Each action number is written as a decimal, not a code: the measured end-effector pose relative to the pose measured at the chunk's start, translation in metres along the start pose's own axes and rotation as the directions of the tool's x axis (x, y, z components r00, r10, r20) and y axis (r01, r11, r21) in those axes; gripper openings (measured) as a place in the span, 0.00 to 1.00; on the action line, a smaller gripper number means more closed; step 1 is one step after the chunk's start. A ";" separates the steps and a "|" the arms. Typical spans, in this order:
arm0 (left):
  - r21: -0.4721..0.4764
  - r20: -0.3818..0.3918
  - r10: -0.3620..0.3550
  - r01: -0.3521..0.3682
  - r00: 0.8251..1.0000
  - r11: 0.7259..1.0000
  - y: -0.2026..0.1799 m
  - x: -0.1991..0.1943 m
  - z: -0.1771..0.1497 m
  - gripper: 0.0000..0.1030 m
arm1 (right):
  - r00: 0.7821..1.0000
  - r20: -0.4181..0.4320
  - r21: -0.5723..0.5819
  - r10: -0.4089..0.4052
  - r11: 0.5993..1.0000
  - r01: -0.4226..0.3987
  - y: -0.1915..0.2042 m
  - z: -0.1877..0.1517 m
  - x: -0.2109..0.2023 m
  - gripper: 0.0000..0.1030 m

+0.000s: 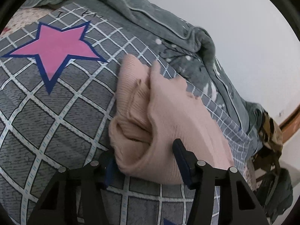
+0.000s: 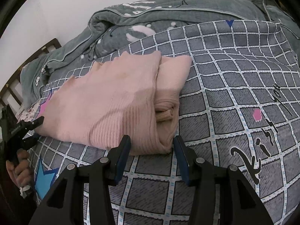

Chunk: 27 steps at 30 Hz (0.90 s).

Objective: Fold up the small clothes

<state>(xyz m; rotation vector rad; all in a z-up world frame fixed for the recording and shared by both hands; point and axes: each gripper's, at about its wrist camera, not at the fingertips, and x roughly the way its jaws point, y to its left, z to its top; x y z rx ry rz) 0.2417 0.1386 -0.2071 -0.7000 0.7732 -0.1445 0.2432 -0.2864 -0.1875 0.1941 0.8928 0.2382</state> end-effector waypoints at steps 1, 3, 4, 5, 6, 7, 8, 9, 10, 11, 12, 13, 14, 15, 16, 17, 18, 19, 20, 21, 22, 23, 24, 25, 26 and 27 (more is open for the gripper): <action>-0.013 0.002 0.000 0.000 1.000 1.000 0.001 0.000 0.001 0.50 | 1.000 0.001 0.002 -0.005 1.000 0.005 0.000 0.001 0.001 0.46; -0.021 0.006 0.004 -0.004 1.000 1.000 0.001 0.001 0.002 0.50 | 1.000 0.008 0.014 -0.009 1.000 0.009 0.000 0.003 0.003 0.46; -0.019 0.007 0.008 -0.007 1.000 1.000 0.001 0.001 0.001 0.50 | 1.000 0.009 0.020 -0.010 1.000 0.010 0.000 0.004 0.004 0.46; -0.014 0.009 0.012 -0.012 1.000 1.000 0.000 0.002 0.001 0.50 | 1.000 0.008 0.028 -0.010 1.000 0.010 0.000 0.006 0.006 0.46; -0.007 0.011 0.017 -0.017 1.000 1.000 -0.001 0.002 0.001 0.50 | 1.000 0.007 0.037 -0.009 0.999 0.008 -0.001 0.008 0.007 0.47; -0.002 0.013 0.022 -0.022 1.000 1.000 -0.002 0.003 0.000 0.50 | 1.000 0.004 0.053 -0.005 0.999 0.005 -0.002 0.010 0.009 0.47; 0.001 0.015 0.024 -0.024 1.000 1.000 -0.002 0.004 0.001 0.50 | 1.000 0.000 0.068 -0.001 0.998 0.001 -0.003 0.012 0.011 0.47; 0.003 0.017 0.025 -0.025 1.000 1.000 -0.003 0.006 0.001 0.50 | 1.000 -0.004 0.080 0.001 0.997 -0.001 -0.004 0.014 0.013 0.47; 0.004 0.019 0.027 -0.027 0.999 1.000 -0.003 0.006 0.001 0.50 | 1.000 -0.010 0.090 0.000 0.996 0.001 -0.004 0.015 0.016 0.47; 0.004 0.021 0.028 -0.028 0.999 1.000 -0.003 0.006 0.002 0.49 | 1.000 -0.011 0.092 -0.002 0.996 0.003 -0.004 0.015 0.017 0.47; 0.001 0.022 0.026 -0.026 0.999 1.000 -0.002 0.007 0.002 0.46 | 1.000 -0.013 0.088 -0.007 0.996 0.008 -0.003 0.015 0.018 0.47; -0.005 0.019 0.022 -0.022 1.000 1.000 -0.002 0.008 0.003 0.39 | 1.000 -0.010 0.078 -0.015 0.997 0.015 -0.001 0.015 0.018 0.42; -0.013 0.013 0.016 -0.016 1.000 1.000 0.000 0.010 0.003 0.35 | 1.000 -0.005 0.067 -0.012 0.998 0.012 0.001 0.014 0.018 0.35; -0.028 0.003 -0.005 0.005 1.000 1.000 0.002 0.012 0.004 0.25 | 1.000 -0.005 0.060 0.005 0.998 -0.005 0.002 0.014 0.019 0.25; -0.039 -0.004 -0.023 0.023 1.000 0.999 0.004 0.013 0.005 0.20 | 1.000 0.000 0.059 0.024 0.998 -0.023 0.002 0.014 0.020 0.18; -0.049 -0.005 -0.033 0.033 0.999 0.998 0.005 0.013 0.005 0.19 | 0.999 0.007 0.066 0.042 0.997 -0.042 0.001 0.014 0.019 0.16; -0.053 -0.003 -0.041 0.041 0.999 0.998 0.006 0.012 0.005 0.17 | 0.998 0.019 0.076 0.056 0.995 -0.057 -0.001 0.014 0.016 0.14; -0.051 0.000 -0.046 0.046 0.999 0.998 0.006 0.010 0.005 0.16 | 0.997 0.042 0.092 0.071 0.993 -0.075 -0.003 0.014 0.012 0.13; -0.049 0.005 -0.045 0.045 0.999 0.998 0.005 0.008 0.004 0.16 | 0.995 0.056 0.101 0.080 0.991 -0.085 -0.005 0.013 0.009 0.13; -0.048 0.010 -0.043 0.043 0.999 0.998 0.005 0.007 0.003 0.15 | 0.994 0.068 0.109 0.090 0.989 -0.097 -0.006 0.013 0.006 0.13; -0.046 0.015 -0.040 0.040 0.999 0.998 0.004 0.005 0.002 0.15 | 0.992 0.078 0.118 0.104 0.987 -0.112 -0.007 0.013 0.002 0.13; -0.044 0.019 -0.038 0.039 0.999 0.998 0.003 0.003 0.001 0.15 | 0.990 0.085 0.126 0.115 0.984 -0.125 -0.007 0.013 -0.001 0.13; -0.041 0.020 -0.036 0.036 0.999 0.999 0.002 0.001 0.000 0.14 | 0.988 0.091 0.136 0.123 0.982 -0.135 -0.008 0.013 -0.004 0.12; -0.035 0.016 -0.034 0.034 0.999 0.999 0.002 0.000 -0.001 0.14 | 0.987 0.093 0.146 0.132 0.979 -0.145 -0.009 0.012 -0.006 0.12; -0.027 0.013 -0.032 0.032 0.999 0.999 0.001 -0.001 -0.002 0.13 | 0.985 0.096 0.162 0.146 0.974 -0.160 -0.011 0.011 -0.008 0.12; -0.022 0.013 -0.032 0.032 0.999 0.999 0.001 -0.003 -0.002 0.13 | 0.982 0.101 0.179 0.161 0.968 -0.177 -0.013 0.010 -0.010 0.12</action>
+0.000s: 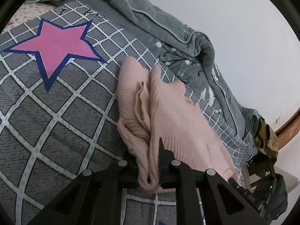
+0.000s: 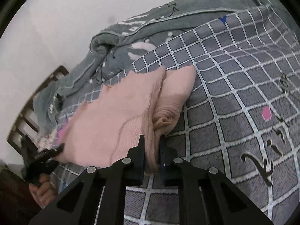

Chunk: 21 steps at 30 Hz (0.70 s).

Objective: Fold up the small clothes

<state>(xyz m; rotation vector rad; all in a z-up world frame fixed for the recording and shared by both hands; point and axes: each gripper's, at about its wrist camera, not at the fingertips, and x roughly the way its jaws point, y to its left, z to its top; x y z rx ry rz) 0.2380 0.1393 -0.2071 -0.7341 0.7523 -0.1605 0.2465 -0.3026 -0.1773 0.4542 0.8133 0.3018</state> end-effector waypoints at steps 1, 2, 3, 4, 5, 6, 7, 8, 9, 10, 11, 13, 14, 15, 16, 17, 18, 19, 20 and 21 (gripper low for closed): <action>0.005 0.003 -0.001 0.001 1.000 1.000 0.000 -0.002 -0.001 0.12 | 1.000 0.002 0.022 0.018 1.000 -0.018 -0.001 0.000 -0.003 0.12; 0.008 0.005 -0.004 0.004 1.000 1.000 0.000 -0.006 -0.003 0.12 | 1.000 0.003 0.028 0.025 0.999 -0.025 -0.002 -0.001 -0.004 0.12; 0.011 0.006 -0.007 0.007 1.000 1.000 0.000 -0.009 -0.005 0.11 | 1.000 0.005 0.028 0.028 0.999 -0.028 -0.001 -0.001 -0.007 0.12; 0.013 0.007 -0.009 0.009 1.000 1.000 0.000 -0.012 -0.007 0.11 | 1.000 0.012 0.022 0.029 0.999 -0.029 0.001 -0.002 -0.011 0.12; 0.015 0.007 -0.011 0.011 1.000 1.000 0.000 -0.015 -0.009 0.11 | 0.999 0.016 0.015 0.031 0.999 -0.032 0.003 -0.003 -0.014 0.12; 0.022 0.007 -0.014 0.014 1.000 1.000 0.000 -0.020 -0.012 0.11 | 0.999 0.020 0.007 0.035 0.999 -0.035 0.006 -0.004 -0.018 0.12; 0.028 0.008 -0.016 0.015 1.000 0.999 -0.001 -0.024 -0.015 0.11 | 0.999 0.026 -0.002 0.040 0.999 -0.040 0.008 -0.006 -0.023 0.12; 0.038 0.011 -0.015 0.015 1.000 0.999 -0.003 -0.029 -0.018 0.11 | 0.998 0.035 -0.011 0.045 0.999 -0.044 0.011 -0.008 -0.029 0.12; 0.044 0.015 -0.015 0.015 1.000 0.999 -0.004 -0.032 -0.021 0.11 | 0.998 0.041 -0.021 0.050 0.999 -0.049 0.013 -0.010 -0.034 0.12; 0.052 0.019 -0.017 0.016 1.000 0.999 -0.006 -0.037 -0.024 0.11 | 0.997 0.048 -0.035 0.052 0.998 -0.050 0.016 -0.012 -0.040 0.12; 0.055 0.021 -0.019 0.018 1.000 0.998 -0.007 -0.041 -0.027 0.11 | 0.997 0.052 -0.041 0.052 0.998 -0.050 0.017 -0.014 -0.045 0.12; 0.053 0.025 -0.029 0.028 0.999 0.998 -0.008 -0.052 -0.035 0.11 | 0.997 0.056 -0.050 0.057 0.997 -0.054 0.020 -0.022 -0.056 0.12; 0.061 0.029 -0.034 0.032 0.999 0.998 -0.009 -0.058 -0.041 0.11 | 0.996 0.060 -0.054 0.059 0.997 -0.056 0.019 -0.027 -0.061 0.12; 0.068 0.031 -0.036 0.034 0.999 0.997 -0.009 -0.062 -0.045 0.11 | 0.996 0.065 -0.063 0.064 0.996 -0.060 0.019 -0.034 -0.068 0.12; 0.078 0.035 -0.037 0.034 0.999 0.996 -0.009 -0.068 -0.052 0.11 | 0.995 0.070 -0.071 0.071 0.995 -0.066 0.018 -0.039 -0.073 0.12; 0.084 0.037 -0.037 0.034 0.999 0.996 -0.008 -0.073 -0.058 0.11 | 0.994 0.077 -0.078 0.079 0.994 -0.073 0.017 -0.045 -0.079 0.12; 0.087 0.036 -0.040 0.036 0.999 0.996 -0.007 -0.079 -0.066 0.11 | 0.993 0.081 -0.081 0.082 0.994 -0.075 0.015 -0.053 -0.085 0.12; 0.086 0.035 -0.042 0.039 0.998 0.996 -0.005 -0.083 -0.071 0.11 | 0.993 0.082 -0.082 0.080 0.994 -0.073 0.014 -0.058 -0.088 0.12; 0.085 0.034 -0.048 0.044 0.998 0.995 -0.004 -0.089 -0.077 0.11 | 0.993 0.084 -0.084 0.078 0.994 -0.071 0.012 -0.064 -0.092 0.12; 0.086 0.036 -0.052 0.048 0.998 0.995 -0.002 -0.094 -0.083 0.11 | 0.993 0.086 -0.085 0.077 0.994 -0.070 0.010 -0.069 -0.097 0.12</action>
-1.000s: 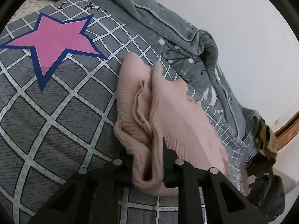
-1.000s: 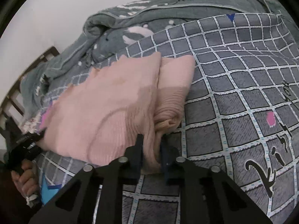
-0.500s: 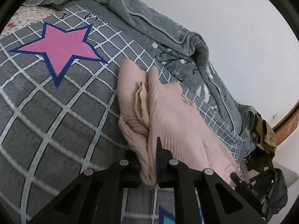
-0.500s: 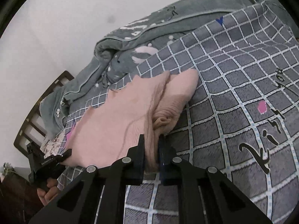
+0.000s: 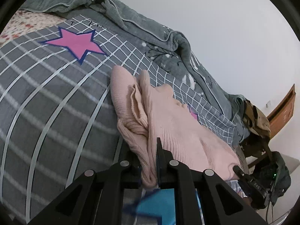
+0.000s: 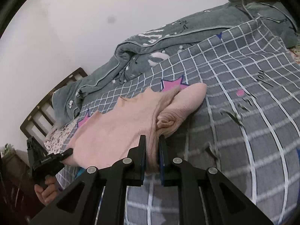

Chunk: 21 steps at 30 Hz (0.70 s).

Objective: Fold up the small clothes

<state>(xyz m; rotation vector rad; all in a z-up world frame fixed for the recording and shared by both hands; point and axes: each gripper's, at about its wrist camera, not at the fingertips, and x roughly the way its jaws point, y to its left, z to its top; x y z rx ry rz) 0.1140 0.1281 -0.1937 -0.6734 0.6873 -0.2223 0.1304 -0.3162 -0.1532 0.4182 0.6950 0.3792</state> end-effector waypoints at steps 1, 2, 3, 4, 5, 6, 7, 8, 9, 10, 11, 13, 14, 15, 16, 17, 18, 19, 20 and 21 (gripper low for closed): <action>0.005 0.003 -0.001 0.001 1.000 1.000 0.000 -0.006 -0.006 0.11 | 1.000 0.003 0.001 0.004 1.000 -0.004 -0.001 -0.005 -0.005 0.12; 0.015 0.006 0.001 -0.001 1.000 1.000 -0.001 -0.011 -0.010 0.11 | 1.000 0.006 0.003 0.012 1.000 -0.012 -0.002 -0.010 -0.010 0.12; 0.024 0.011 0.004 -0.004 1.000 1.000 -0.002 -0.015 -0.015 0.11 | 1.000 0.012 0.003 0.021 1.000 -0.021 -0.003 -0.015 -0.017 0.12; 0.036 0.016 0.012 -0.012 1.000 0.999 -0.004 -0.020 -0.021 0.11 | 0.999 0.020 -0.001 0.028 1.000 -0.028 -0.003 -0.018 -0.022 0.12; 0.042 0.018 0.019 -0.020 1.000 0.999 -0.004 -0.022 -0.024 0.11 | 0.999 0.030 -0.006 0.037 0.999 -0.037 -0.002 -0.023 -0.027 0.12; 0.047 0.020 0.031 -0.032 0.999 0.998 -0.005 -0.023 -0.026 0.11 | 0.999 0.033 -0.008 0.037 0.999 -0.036 -0.001 -0.025 -0.028 0.13; 0.046 0.019 0.046 -0.047 0.999 0.998 -0.005 -0.022 -0.026 0.13 | 0.999 0.032 -0.010 0.020 1.000 -0.020 0.000 -0.028 -0.028 0.16; 0.041 0.014 0.052 -0.052 0.999 0.998 -0.004 -0.020 -0.024 0.14 | 0.999 0.040 -0.004 -0.003 1.000 0.003 0.000 -0.029 -0.029 0.20; 0.032 0.009 0.056 -0.056 0.998 0.998 -0.002 -0.018 -0.023 0.18 | 0.998 0.054 0.006 -0.020 1.000 0.020 -0.001 -0.028 -0.030 0.25; 0.020 0.001 0.067 -0.067 0.998 0.998 0.000 -0.016 -0.021 0.26 | 0.996 0.077 0.013 -0.034 0.999 0.033 -0.002 -0.027 -0.033 0.29; 0.012 -0.005 0.071 -0.071 0.997 0.997 0.002 -0.014 -0.021 0.29 | 0.995 0.093 0.012 -0.040 0.999 0.039 -0.002 -0.025 -0.037 0.30; -0.005 -0.008 0.073 -0.073 0.997 0.997 0.005 -0.010 -0.018 0.41 | 0.989 0.135 0.000 -0.064 0.998 0.065 0.003 -0.022 -0.045 0.31; -0.023 -0.009 0.075 -0.075 0.997 0.997 0.008 -0.007 -0.016 0.43 | 0.984 0.159 -0.014 -0.078 0.997 0.081 0.009 -0.020 -0.048 0.32; -0.033 -0.010 0.072 -0.072 0.997 0.997 0.009 -0.005 -0.015 0.44 | 0.982 0.166 -0.027 -0.085 0.996 0.091 0.015 -0.018 -0.049 0.34; -0.051 -0.017 0.066 -0.066 0.998 0.997 0.011 -0.001 -0.014 0.44 | 0.983 0.162 -0.057 -0.092 0.993 0.103 0.028 -0.016 -0.045 0.35; -0.066 -0.023 0.060 -0.062 0.998 0.996 0.012 0.002 -0.013 0.45 | 0.983 0.157 -0.080 -0.093 0.991 0.107 0.036 -0.015 -0.042 0.35; -0.082 -0.027 0.055 -0.057 0.998 0.995 0.014 0.004 -0.012 0.45 | 0.984 0.150 -0.116 -0.091 0.987 0.109 0.048 -0.015 -0.037 0.35; -0.096 -0.029 0.051 -0.054 0.998 0.994 0.015 0.007 -0.011 0.46 | 0.986 0.140 -0.156 -0.095 0.981 0.117 0.062 -0.016 -0.029 0.35; -0.106 -0.030 0.049 -0.051 0.998 0.993 0.015 0.008 -0.011 0.46 | 0.987 0.125 -0.192 -0.102 0.974 0.125 0.075 -0.018 -0.021 0.35; -0.112 -0.030 0.046 -0.049 0.998 0.992 0.015 0.009 -0.010 0.46 | 0.989 0.107 -0.226 -0.104 0.966 0.126 0.086 -0.022 -0.012 0.35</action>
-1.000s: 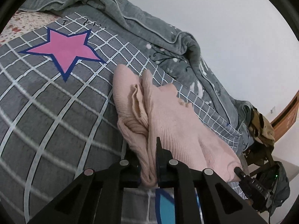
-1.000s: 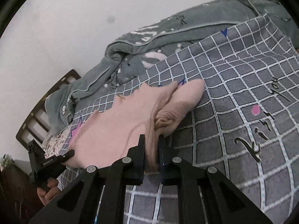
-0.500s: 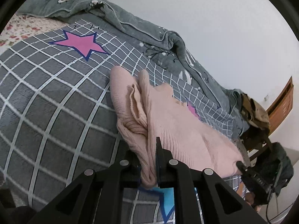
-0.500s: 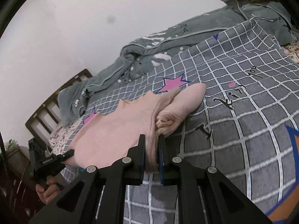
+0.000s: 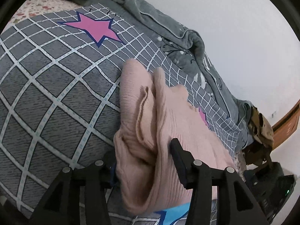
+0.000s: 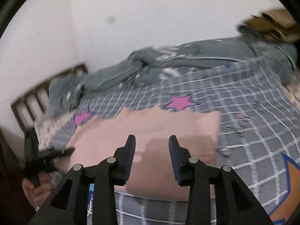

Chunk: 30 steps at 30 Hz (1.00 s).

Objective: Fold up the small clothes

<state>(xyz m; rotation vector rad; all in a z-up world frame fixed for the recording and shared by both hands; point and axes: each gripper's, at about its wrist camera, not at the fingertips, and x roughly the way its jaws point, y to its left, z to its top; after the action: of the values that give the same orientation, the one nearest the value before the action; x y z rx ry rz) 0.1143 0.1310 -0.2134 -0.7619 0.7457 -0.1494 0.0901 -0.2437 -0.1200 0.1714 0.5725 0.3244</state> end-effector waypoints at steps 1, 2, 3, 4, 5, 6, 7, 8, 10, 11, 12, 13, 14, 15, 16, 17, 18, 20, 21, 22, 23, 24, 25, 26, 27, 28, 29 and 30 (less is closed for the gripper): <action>-0.004 -0.001 -0.003 0.003 1.000 1.000 0.000 0.000 0.001 0.46 | 1.000 -0.029 -0.048 0.003 0.999 -0.004 0.017 -0.003 0.013 0.35; -0.007 -0.004 -0.006 0.006 1.000 1.000 -0.001 0.001 0.002 0.46 | 0.999 -0.050 -0.083 -0.003 0.997 -0.001 0.028 -0.007 0.021 0.35; -0.009 -0.009 -0.009 0.009 1.000 1.000 -0.002 0.002 0.004 0.46 | 0.998 -0.066 -0.112 -0.012 0.994 0.005 0.037 -0.011 0.028 0.35; -0.009 -0.015 -0.012 0.012 1.000 1.000 -0.002 0.003 0.006 0.46 | 0.995 -0.087 -0.148 -0.039 0.989 0.025 0.049 -0.016 0.041 0.35; -0.010 -0.019 -0.015 0.014 1.000 1.000 -0.003 0.004 0.007 0.46 | 0.994 -0.099 -0.162 -0.056 0.986 0.039 0.054 -0.019 0.049 0.35; -0.012 -0.023 -0.017 0.017 1.000 1.000 -0.003 0.005 0.008 0.46 | 0.989 -0.122 -0.178 -0.088 0.982 0.065 0.060 -0.023 0.062 0.35; -0.017 -0.027 -0.021 0.021 0.999 1.000 -0.002 0.006 0.009 0.46 | 0.985 -0.133 -0.185 -0.112 0.979 0.086 0.063 -0.025 0.071 0.35; -0.021 -0.031 -0.025 0.024 0.999 0.999 -0.002 0.006 0.009 0.46 | 0.983 -0.132 -0.191 -0.128 0.976 0.101 0.065 -0.026 0.076 0.35; -0.025 -0.034 -0.027 0.026 0.999 0.999 -0.002 0.007 0.010 0.47 | 0.978 -0.119 -0.215 -0.171 0.966 0.143 0.071 -0.023 0.089 0.35; -0.023 -0.033 -0.027 0.026 0.999 0.999 -0.002 0.007 0.009 0.47 | 0.975 -0.119 -0.219 -0.186 0.963 0.156 0.072 -0.021 0.095 0.35; -0.014 -0.036 -0.022 0.021 0.999 1.000 -0.004 0.008 0.010 0.48 | 0.973 -0.124 -0.218 -0.196 0.962 0.166 0.073 -0.018 0.102 0.35; 0.003 -0.039 -0.012 0.013 0.999 1.000 -0.006 0.010 0.010 0.48 | 0.969 -0.131 -0.212 -0.207 0.961 0.177 0.072 -0.015 0.111 0.35; 0.010 -0.037 -0.010 0.010 0.999 1.000 -0.007 0.011 0.011 0.48 | 0.966 -0.135 -0.204 -0.219 0.961 0.189 0.070 -0.012 0.118 0.35; 0.017 -0.035 -0.006 0.006 0.999 1.000 -0.008 0.012 0.012 0.48 | 0.964 -0.139 -0.191 -0.226 0.961 0.198 0.067 -0.008 0.127 0.35; 0.023 -0.034 -0.004 0.005 0.999 1.000 -0.008 0.013 0.012 0.48 | 0.964 -0.141 -0.181 -0.227 0.963 0.201 0.066 -0.006 0.132 0.35; 0.030 -0.035 -0.004 0.005 0.999 1.000 -0.008 0.014 0.012 0.48 | 0.964 -0.143 -0.163 -0.226 0.966 0.202 0.062 -0.003 0.138 0.35; 0.032 -0.036 -0.004 0.005 0.999 0.999 -0.008 0.014 0.013 0.49 | 0.964 -0.142 -0.154 -0.223 0.967 0.201 0.061 -0.003 0.140 0.35; 0.038 -0.038 -0.010 0.012 0.999 0.999 -0.006 0.015 0.013 0.49 | 0.966 -0.135 -0.144 -0.220 0.969 0.201 0.061 -0.003 0.143 0.35; 0.040 -0.039 -0.012 0.013 0.999 0.999 -0.006 0.015 0.013 0.49 | 0.965 -0.132 -0.150 -0.225 0.967 0.204 0.062 -0.003 0.143 0.35; 0.043 -0.038 -0.015 0.016 0.999 0.999 -0.005 0.015 0.013 0.49 | 0.964 -0.132 -0.161 -0.230 0.965 0.209 0.063 -0.003 0.142 0.35; 0.048 -0.038 -0.015 0.017 0.999 0.999 -0.005 0.015 0.012 0.49 | 0.963 -0.134 -0.165 -0.232 0.964 0.210 0.065 -0.002 0.141 0.35; 0.051 -0.038 -0.013 0.015 0.999 0.999 -0.006 0.015 0.012 0.49 | 0.963 -0.136 -0.168 -0.231 0.964 0.207 0.066 -0.003 0.140 0.36; 0.054 -0.035 -0.010 0.012 0.999 0.998 -0.006 0.015 0.012 0.49 | 0.964 -0.139 -0.177 -0.225 0.964 0.200 0.068 -0.003 0.136 0.36; 0.056 -0.033 -0.006 0.008 0.999 0.998 -0.007 0.015 0.012 0.48 | 0.965 -0.138 -0.183 -0.222 0.964 0.196 0.068 -0.005 0.133 0.36; 0.057 -0.030 -0.002 0.003 1.000 0.998 -0.007 0.016 0.011 0.48 | 0.966 -0.137 -0.187 -0.218 0.964 0.191 0.069 -0.007 0.129 0.36; 0.057 -0.025 0.002 -0.001 1.000 0.998 -0.008 0.016 0.011 0.48 | 0.968 -0.137 -0.193 -0.209 0.964 0.181 0.069 -0.009 0.123 0.36; 0.057 -0.020 0.006 -0.005 1.000 0.998 -0.009 0.016 0.011 0.48 | 0.971 -0.136 -0.198 -0.198 0.966 0.169 0.069 -0.012 0.117 0.36; 0.057 -0.016 0.011 -0.010 1.000 0.998 -0.009 0.016 0.011 0.47 | 0.973 -0.136 -0.198 -0.184 0.968 0.156 0.069 -0.014 0.111 0.36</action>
<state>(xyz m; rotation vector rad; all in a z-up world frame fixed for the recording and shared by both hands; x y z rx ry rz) 0.1343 0.1242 -0.2111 -0.7029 0.7575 -0.1668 0.1532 -0.1397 -0.1703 -0.0846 0.7004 0.2232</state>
